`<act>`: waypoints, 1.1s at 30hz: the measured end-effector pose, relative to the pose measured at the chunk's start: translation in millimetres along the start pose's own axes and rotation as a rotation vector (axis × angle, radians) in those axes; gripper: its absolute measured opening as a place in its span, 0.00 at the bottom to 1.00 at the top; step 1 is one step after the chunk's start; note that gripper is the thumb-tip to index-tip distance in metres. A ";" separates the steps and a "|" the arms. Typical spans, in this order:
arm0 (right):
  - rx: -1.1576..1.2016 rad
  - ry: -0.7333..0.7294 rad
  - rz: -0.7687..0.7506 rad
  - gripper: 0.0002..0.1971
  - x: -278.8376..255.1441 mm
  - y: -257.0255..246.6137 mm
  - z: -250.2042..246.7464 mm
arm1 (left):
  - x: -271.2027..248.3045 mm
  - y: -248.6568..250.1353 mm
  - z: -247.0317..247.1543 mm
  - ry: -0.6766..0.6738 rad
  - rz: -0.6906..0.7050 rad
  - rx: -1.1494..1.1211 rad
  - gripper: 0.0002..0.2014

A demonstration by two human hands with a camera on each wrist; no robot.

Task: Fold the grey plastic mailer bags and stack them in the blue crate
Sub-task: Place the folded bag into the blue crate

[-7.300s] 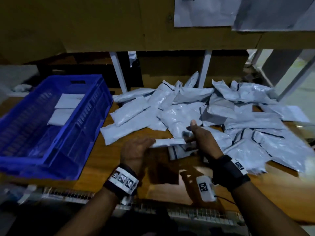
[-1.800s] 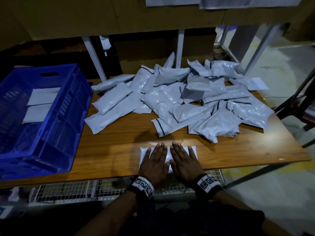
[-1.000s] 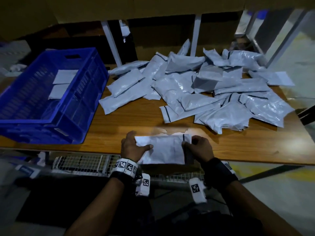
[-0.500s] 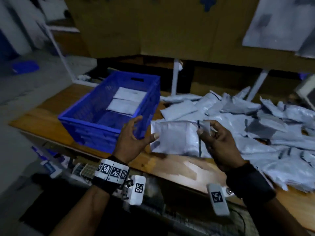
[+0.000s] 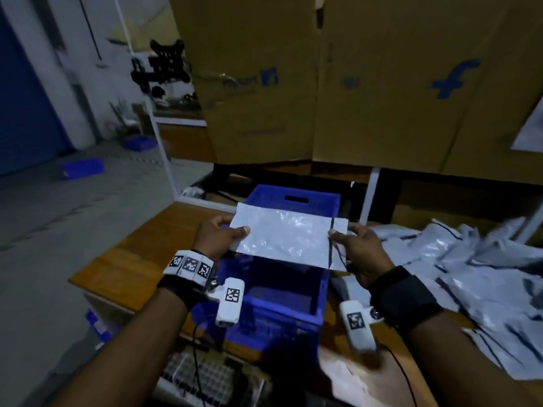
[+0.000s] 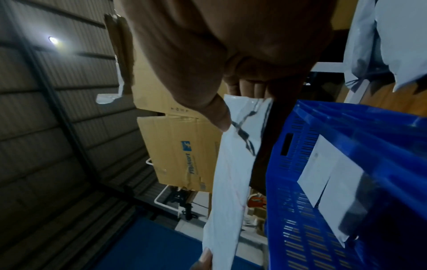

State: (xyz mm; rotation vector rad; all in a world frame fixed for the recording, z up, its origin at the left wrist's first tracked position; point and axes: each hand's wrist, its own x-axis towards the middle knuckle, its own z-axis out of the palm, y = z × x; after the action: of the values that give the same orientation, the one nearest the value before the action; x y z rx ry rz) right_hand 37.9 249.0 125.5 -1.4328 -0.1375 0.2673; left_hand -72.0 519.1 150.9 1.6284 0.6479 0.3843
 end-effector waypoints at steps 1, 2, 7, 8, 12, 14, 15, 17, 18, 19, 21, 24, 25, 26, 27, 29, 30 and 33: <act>-0.040 0.023 0.023 0.23 17.3 8.7 5.6 | 17.3 -0.3 1.2 0.018 0.017 0.047 0.18; -0.087 0.047 0.035 0.31 34.2 14.8 9.6 | 34.1 -0.8 3.3 0.037 0.040 0.108 0.20; -0.303 0.173 0.070 0.22 104.6 28.8 33.4 | 97.1 -0.9 20.8 0.093 0.095 0.399 0.20; -0.424 0.179 0.102 0.18 111.0 26.3 39.0 | 105.2 -2.2 25.4 0.084 0.086 0.439 0.19; -0.679 0.209 0.144 0.14 138.2 31.1 52.7 | 131.3 -1.7 41.2 0.019 0.063 0.583 0.17; -0.700 0.228 0.165 0.13 142.3 40.6 58.8 | 144.6 -3.2 46.8 -0.032 0.054 0.679 0.22; -0.715 0.232 0.164 0.13 142.3 44.4 61.8 | 152.2 -5.2 49.5 -0.053 0.062 0.727 0.26; -0.695 0.271 0.162 0.17 146.5 50.7 69.8 | 166.5 -6.3 52.6 -0.096 0.101 0.814 0.31; -0.668 0.282 0.164 0.18 150.8 53.2 75.5 | 172.8 -6.1 52.3 -0.124 0.119 0.845 0.32; -0.658 0.296 0.165 0.18 154.4 54.6 82.3 | 178.7 -5.2 51.3 -0.151 0.138 0.865 0.31; -0.640 0.353 0.201 0.17 163.1 60.6 92.9 | 190.1 0.0 47.1 -0.189 0.193 0.887 0.30; -0.574 0.393 0.271 0.19 172.5 86.6 97.2 | 206.0 5.4 39.6 -0.226 0.247 0.900 0.29; -0.552 0.403 0.293 0.21 171.2 95.1 98.4 | 211.0 6.0 36.9 -0.236 0.258 0.904 0.28; -0.543 0.414 0.326 0.21 171.8 105.7 95.8 | 215.0 6.5 34.1 -0.249 0.268 0.907 0.28; -0.508 0.435 0.359 0.19 171.3 115.7 94.3 | 219.9 5.9 31.3 -0.260 0.273 0.905 0.27; -0.478 0.446 0.427 0.11 168.6 130.6 92.3 | 227.7 5.3 26.2 -0.270 0.293 0.893 0.26; -0.467 0.464 0.435 0.10 168.4 137.6 92.7 | 230.4 5.3 24.3 -0.273 0.297 0.890 0.25; -0.372 0.559 0.424 0.13 175.9 150.9 93.7 | 239.3 3.0 22.2 -0.281 0.287 0.883 0.23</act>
State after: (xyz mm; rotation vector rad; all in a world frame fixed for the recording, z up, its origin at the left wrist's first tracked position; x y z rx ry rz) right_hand 168.5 402.4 -22.5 -1.8486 0.6068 0.1810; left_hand 129.4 647.1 122.7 2.5757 0.3740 0.0497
